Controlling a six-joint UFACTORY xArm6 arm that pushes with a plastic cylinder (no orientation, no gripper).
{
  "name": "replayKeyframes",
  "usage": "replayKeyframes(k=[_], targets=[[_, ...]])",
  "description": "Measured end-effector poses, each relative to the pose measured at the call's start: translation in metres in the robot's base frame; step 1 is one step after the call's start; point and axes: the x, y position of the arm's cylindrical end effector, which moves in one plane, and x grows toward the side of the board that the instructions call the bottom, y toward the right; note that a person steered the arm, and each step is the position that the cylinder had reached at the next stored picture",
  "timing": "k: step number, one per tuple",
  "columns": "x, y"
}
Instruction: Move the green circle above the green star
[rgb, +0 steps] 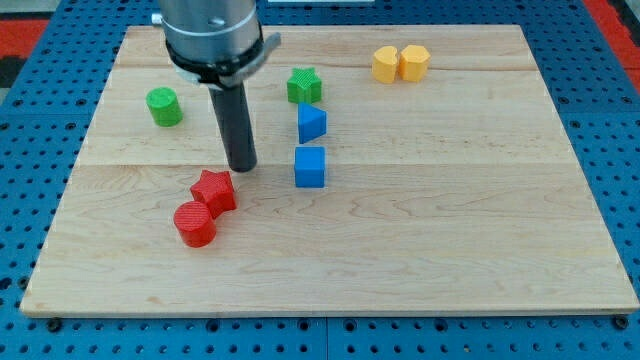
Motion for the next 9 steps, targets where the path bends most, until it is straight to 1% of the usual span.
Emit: replayKeyframes(k=[1,2,3,4,5,6,7,8,9], targets=[[-0.002,-0.045],[-0.034,-0.089],[-0.071,-0.083],[-0.118,-0.033],[-0.111,-0.015],[-0.061,-0.03],[-0.067,-0.109],[-0.097,-0.153],[-0.126,-0.061]])
